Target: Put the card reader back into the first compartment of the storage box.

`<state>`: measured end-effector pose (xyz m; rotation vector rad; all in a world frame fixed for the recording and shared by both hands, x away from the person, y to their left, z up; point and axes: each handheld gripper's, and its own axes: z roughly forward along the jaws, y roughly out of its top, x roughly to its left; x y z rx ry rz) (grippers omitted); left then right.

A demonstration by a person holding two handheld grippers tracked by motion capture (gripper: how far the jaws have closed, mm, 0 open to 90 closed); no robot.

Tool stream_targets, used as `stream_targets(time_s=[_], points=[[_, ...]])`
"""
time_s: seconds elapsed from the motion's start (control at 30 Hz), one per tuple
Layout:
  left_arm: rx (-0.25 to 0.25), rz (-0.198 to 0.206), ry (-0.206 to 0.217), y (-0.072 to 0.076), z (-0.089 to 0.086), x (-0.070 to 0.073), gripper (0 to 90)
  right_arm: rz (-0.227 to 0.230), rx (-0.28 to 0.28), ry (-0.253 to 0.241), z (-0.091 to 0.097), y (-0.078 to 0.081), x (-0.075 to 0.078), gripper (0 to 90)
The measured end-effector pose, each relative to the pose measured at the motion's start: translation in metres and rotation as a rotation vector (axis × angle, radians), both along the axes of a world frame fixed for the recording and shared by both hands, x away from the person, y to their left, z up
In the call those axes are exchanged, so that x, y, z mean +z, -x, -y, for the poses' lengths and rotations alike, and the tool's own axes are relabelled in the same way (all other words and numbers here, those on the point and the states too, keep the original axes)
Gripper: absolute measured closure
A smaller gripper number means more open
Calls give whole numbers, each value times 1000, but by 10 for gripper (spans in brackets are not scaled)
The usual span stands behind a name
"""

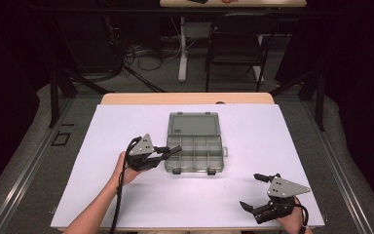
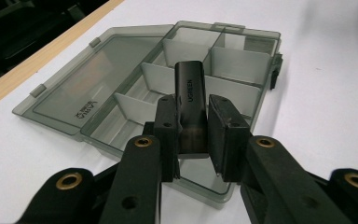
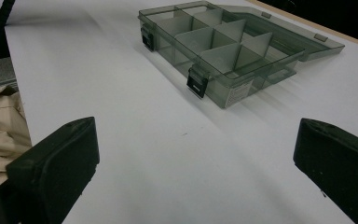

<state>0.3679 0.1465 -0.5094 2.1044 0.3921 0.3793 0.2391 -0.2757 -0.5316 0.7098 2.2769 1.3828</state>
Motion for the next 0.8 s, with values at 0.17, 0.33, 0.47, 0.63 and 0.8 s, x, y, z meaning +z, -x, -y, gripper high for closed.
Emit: stream_targets(time_s=[0.17,0.33,0.47,0.63,0.8], points=[[53,-1,4,-2,0,0,745,2,-3,2,0,0,1,0],[103,4,10,-4,0,0,744,-4,-10,1,0,0,0,0],[143,3,10,-6,2,1,744,2,-10,7,-1,0,1,0],[198,-4,17,-10,4,-1,745,-6,-13,7,-2,-1,0,0],[252,-14,27,-13,6,-3,744,-3,-17,4,-1,-1,0,0]])
